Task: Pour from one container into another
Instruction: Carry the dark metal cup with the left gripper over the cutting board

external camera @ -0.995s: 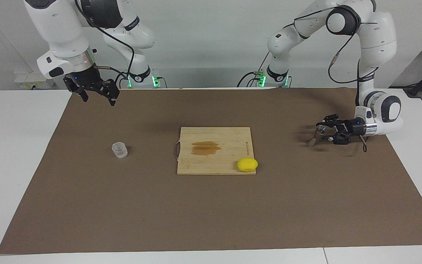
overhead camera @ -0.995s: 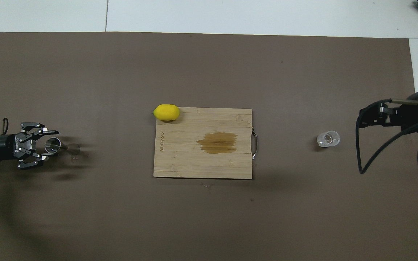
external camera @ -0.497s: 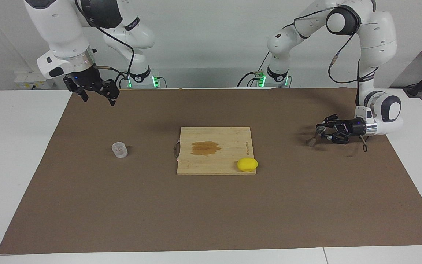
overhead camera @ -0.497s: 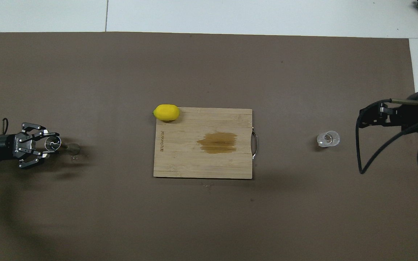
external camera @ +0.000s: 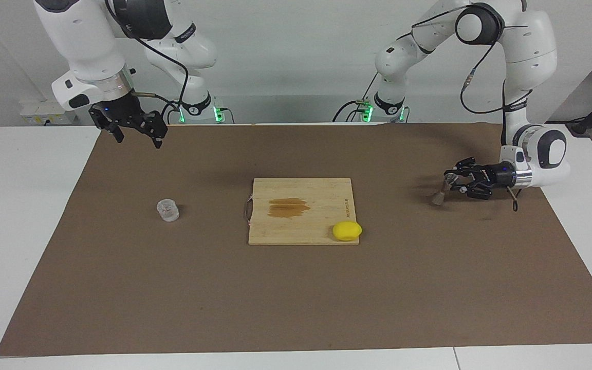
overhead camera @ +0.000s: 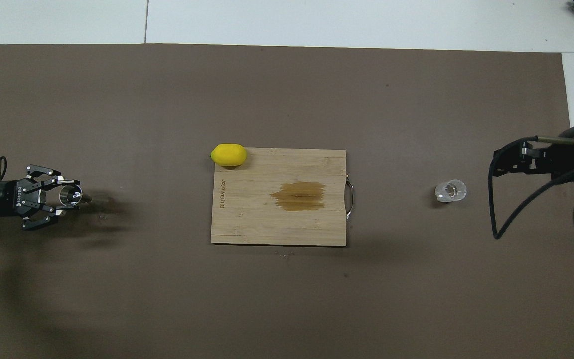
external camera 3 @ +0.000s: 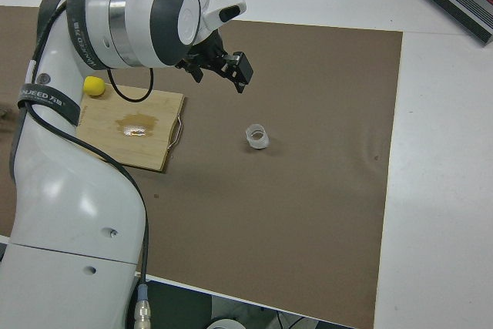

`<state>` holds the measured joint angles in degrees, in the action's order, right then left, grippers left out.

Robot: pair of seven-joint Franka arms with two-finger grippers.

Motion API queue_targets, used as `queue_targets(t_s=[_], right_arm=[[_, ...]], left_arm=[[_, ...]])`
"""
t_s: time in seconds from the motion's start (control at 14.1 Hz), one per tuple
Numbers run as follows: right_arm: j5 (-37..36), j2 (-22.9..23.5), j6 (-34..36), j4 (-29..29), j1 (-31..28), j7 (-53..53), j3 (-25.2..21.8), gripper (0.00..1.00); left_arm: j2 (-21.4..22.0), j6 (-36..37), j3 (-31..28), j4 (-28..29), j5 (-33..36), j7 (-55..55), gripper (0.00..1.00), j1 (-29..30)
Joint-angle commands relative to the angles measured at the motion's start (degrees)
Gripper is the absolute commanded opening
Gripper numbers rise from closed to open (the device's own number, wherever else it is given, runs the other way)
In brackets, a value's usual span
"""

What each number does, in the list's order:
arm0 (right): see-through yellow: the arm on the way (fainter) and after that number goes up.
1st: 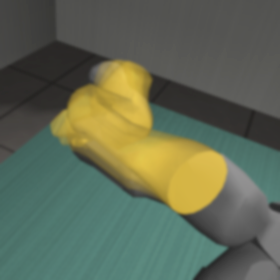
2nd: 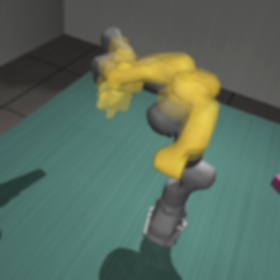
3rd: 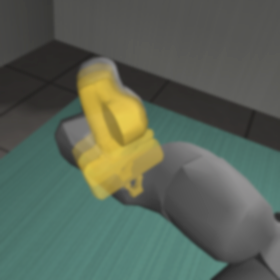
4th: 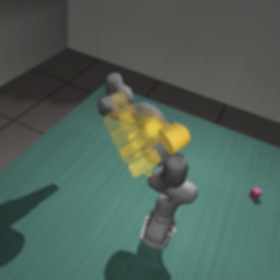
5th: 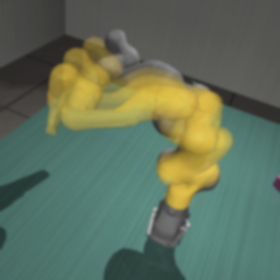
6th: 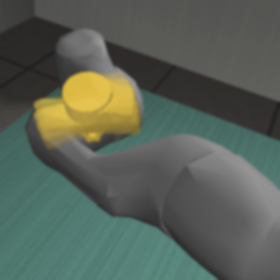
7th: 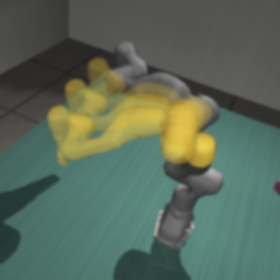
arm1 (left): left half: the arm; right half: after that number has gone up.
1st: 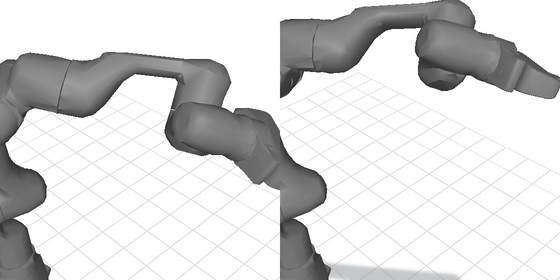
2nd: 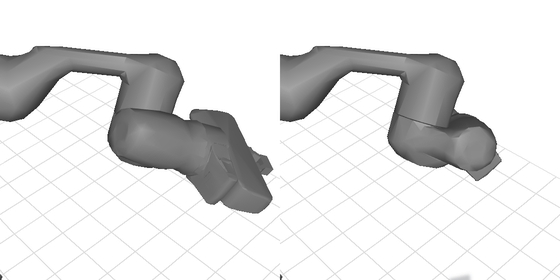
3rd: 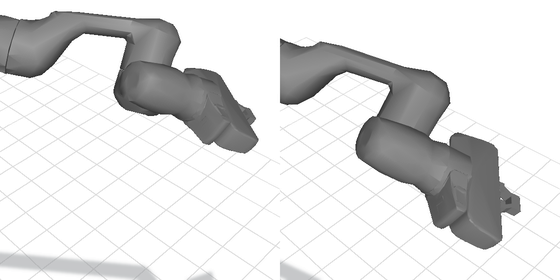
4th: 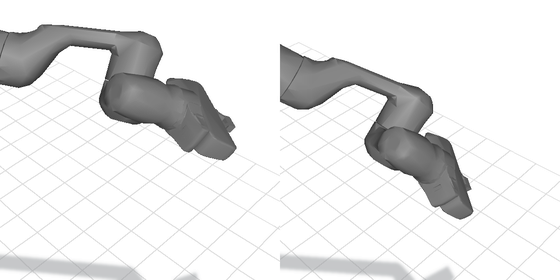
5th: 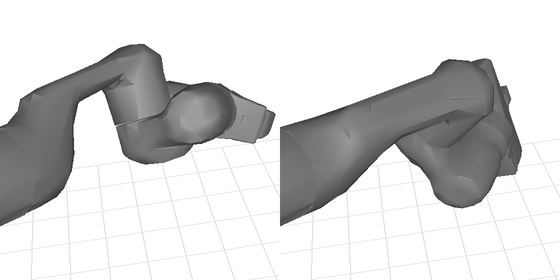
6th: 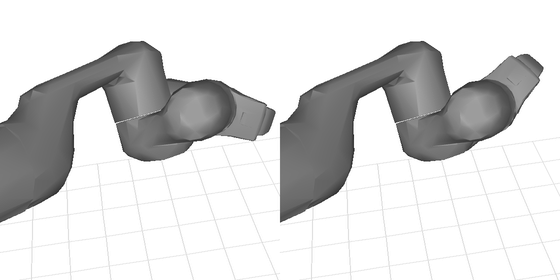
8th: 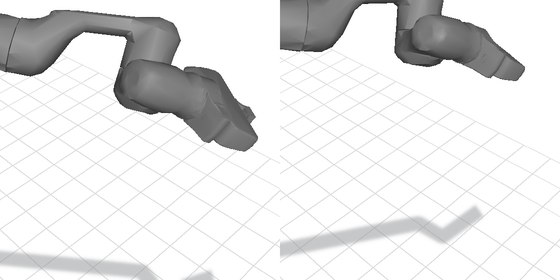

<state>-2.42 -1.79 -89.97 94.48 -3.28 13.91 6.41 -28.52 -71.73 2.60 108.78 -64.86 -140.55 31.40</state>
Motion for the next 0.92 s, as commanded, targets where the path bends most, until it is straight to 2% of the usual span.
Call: queue_targets(t_s=[0.0,0.36,0.57,0.85], right_arm=[[0.75,-0.67,0.32,0.27,-0.68,-0.99,0.27,0.99],[0.75,-0.67,0.32,0.27,-0.68,-0.99,0.27,0.99],[0.83,-0.67,0.32,0.27,-0.68,-0.99,0.27,0.99],[0.75,-0.67,0.23,0.27,-0.68,-0.99,0.27,0.99]], left_arm=[[3.20,1.15,-0.32,1.18,-1.67,-0.34,0.22,-3.17],[6.10,-0.25,-0.40,2.58,-9.74,-0.16,0.12,-12.74],[7.95,-5.51,-0.31,5.12,-15.62,0.28,0.02,-19.15],[10.32,-14.03,-0.31,7.41,-25.89,0.45,0.01,-29.52]])
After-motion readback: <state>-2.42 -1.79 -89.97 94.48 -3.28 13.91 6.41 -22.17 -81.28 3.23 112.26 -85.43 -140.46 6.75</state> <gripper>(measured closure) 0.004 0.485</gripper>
